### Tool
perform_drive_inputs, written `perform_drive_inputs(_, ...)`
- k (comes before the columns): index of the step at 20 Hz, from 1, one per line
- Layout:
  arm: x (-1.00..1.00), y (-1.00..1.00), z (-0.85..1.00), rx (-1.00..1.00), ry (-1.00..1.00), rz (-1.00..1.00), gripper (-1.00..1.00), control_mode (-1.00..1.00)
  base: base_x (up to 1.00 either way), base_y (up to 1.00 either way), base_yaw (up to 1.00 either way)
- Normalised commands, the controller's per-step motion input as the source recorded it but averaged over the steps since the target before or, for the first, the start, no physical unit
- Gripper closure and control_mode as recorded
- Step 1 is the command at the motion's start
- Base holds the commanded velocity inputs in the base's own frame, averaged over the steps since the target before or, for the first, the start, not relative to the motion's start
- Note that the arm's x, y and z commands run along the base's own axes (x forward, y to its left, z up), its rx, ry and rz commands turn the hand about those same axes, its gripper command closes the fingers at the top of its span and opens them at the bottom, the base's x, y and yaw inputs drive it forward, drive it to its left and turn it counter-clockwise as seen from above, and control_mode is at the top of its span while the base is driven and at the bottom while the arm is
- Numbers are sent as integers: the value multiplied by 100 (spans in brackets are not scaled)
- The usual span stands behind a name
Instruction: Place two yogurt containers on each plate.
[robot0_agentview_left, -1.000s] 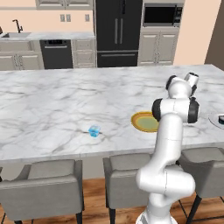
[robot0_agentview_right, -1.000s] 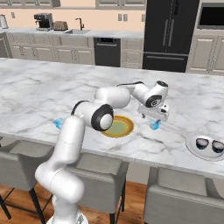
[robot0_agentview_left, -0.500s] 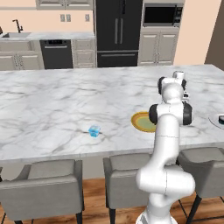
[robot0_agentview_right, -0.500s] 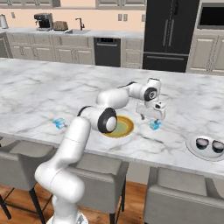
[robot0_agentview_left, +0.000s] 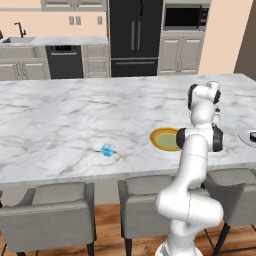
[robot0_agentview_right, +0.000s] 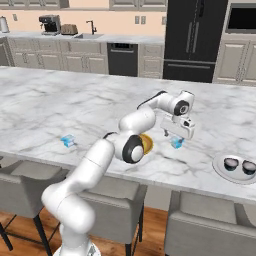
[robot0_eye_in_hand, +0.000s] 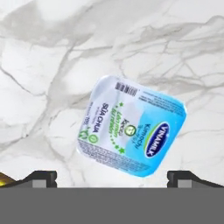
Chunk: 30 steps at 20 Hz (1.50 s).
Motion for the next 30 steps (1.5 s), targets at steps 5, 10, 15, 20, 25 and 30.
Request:
perform_drive_inputs(5, 4, 0, -25, 0, -7, -10, -100, -100, 0, 0, 0)
perform_drive_inputs(10, 0, 5, -20, 0, -8, -11, -100, -100, 0, 0, 0)
perform_drive_inputs(15, 5, 0, -1, 0, -1, -8, -100, -100, 0, 0, 0)
perform_drive_inputs(20, 1, 0, -17, -2, -3, -5, -100, -100, 0, 0, 0)
perform_drive_inputs(25, 4, 0, -13, -4, -8, -7, -100, -100, 0, 0, 0)
perform_drive_inputs(30, 10, 0, -3, -4, 0, -5, -100, -100, 0, 0, 0)
